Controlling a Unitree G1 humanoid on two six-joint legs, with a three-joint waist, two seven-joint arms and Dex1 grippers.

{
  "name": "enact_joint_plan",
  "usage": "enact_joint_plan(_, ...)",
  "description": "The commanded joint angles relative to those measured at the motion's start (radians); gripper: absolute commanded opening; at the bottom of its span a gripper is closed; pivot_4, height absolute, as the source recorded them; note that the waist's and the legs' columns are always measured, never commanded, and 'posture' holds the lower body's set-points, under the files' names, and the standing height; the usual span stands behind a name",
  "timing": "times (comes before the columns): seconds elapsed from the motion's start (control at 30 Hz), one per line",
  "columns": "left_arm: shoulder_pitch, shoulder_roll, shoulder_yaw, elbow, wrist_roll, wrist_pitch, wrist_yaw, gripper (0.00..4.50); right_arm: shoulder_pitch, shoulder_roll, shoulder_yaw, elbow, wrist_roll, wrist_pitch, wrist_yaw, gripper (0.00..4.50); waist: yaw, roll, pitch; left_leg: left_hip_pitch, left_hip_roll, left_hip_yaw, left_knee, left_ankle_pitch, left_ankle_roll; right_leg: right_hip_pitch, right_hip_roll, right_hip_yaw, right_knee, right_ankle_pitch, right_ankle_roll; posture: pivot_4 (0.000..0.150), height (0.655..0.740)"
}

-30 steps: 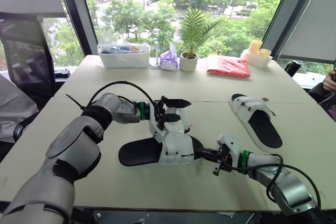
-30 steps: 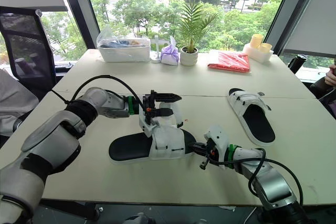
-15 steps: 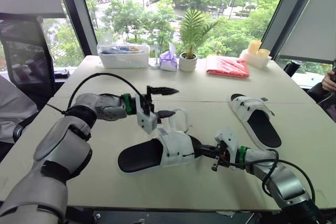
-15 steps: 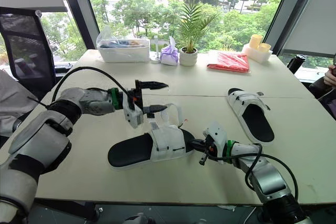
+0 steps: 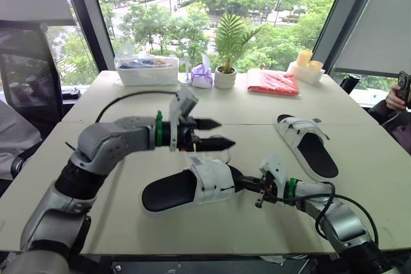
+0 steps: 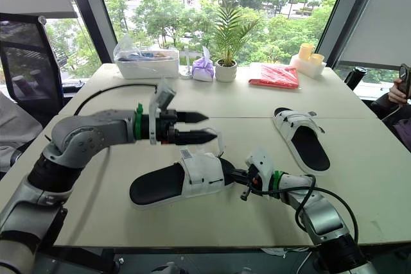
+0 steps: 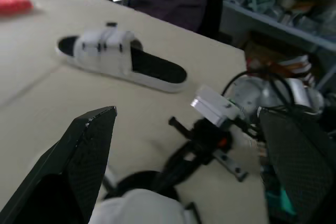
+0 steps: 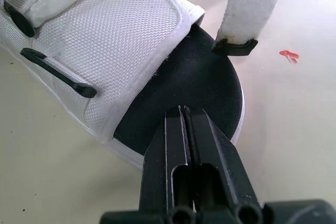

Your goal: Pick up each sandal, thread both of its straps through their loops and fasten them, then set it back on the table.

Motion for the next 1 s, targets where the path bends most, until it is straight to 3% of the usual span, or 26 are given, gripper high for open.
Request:
enact_joint_plan(0.03, 0.008, -0.028, 0.080, -0.060, -0.086, 0.151, 0.136, 4.44, -0.004, 0.007, 0.011, 0.030, -0.025, 0.002, 0.000, 0.00, 0.000, 0.000, 0.000, 0.000, 0.000, 0.000, 0.000, 0.000, 0.000, 0.000, 0.000, 0.000, 0.000, 0.000, 0.000, 0.150, 0.7400)
enact_joint_plan(0.23, 0.035, -0.150, 0.076, -0.039, 0.001, 0.230, 0.305, 4.44, -0.017, 0.022, 0.015, 0.046, -0.033, -0.006, 0.001, 0.00, 0.003, 0.000, 0.000, 0.000, -0.001, 0.001, 0.000, 0.003, -0.005, 0.000, 0.000, 0.000, 0.000, 0.000, 0.000, 0.150, 0.7400)
enact_joint_plan(0.47, 0.034, -0.283, 0.062, 0.001, 0.149, 0.230, 0.390, 4.44, -0.025, 0.034, 0.019, 0.056, -0.040, -0.010, -0.002, 0.00, 0.003, 0.000, 0.000, 0.000, -0.001, 0.001, 0.000, 0.004, -0.007, 0.000, 0.000, 0.000, -0.001, 0.000, 0.000, 0.150, 0.7400)
enact_joint_plan(0.7, 0.020, -0.330, 0.031, 0.039, 0.301, 0.211, 0.380, 4.44, -0.025, 0.044, 0.018, 0.060, -0.056, -0.018, -0.004, 0.00, 0.002, 0.000, 0.000, 0.000, -0.001, 0.001, -0.001, 0.004, -0.007, -0.001, 0.000, 0.000, -0.001, 0.000, 0.000, 0.150, 0.7400)
enact_joint_plan(0.97, -0.045, -0.428, 0.005, 0.236, 0.470, 0.080, 0.297, 4.44, -0.023, 0.061, 0.021, 0.056, -0.062, -0.021, -0.017, 0.00, 0.003, 0.000, 0.000, -0.001, -0.001, 0.001, -0.001, 0.004, -0.007, -0.001, 0.000, 0.000, -0.002, 0.000, -0.001, 0.150, 0.7400)
enact_joint_plan(1.0, -0.048, -0.435, 0.001, 0.253, 0.489, 0.073, 0.292, 4.23, -0.024, 0.062, 0.020, 0.056, -0.062, -0.022, -0.018, 0.00, 0.002, 0.000, 0.000, -0.001, -0.001, 0.001, -0.001, 0.003, -0.007, -0.001, 0.000, 0.000, -0.001, 0.000, -0.001, 0.150, 0.7400)
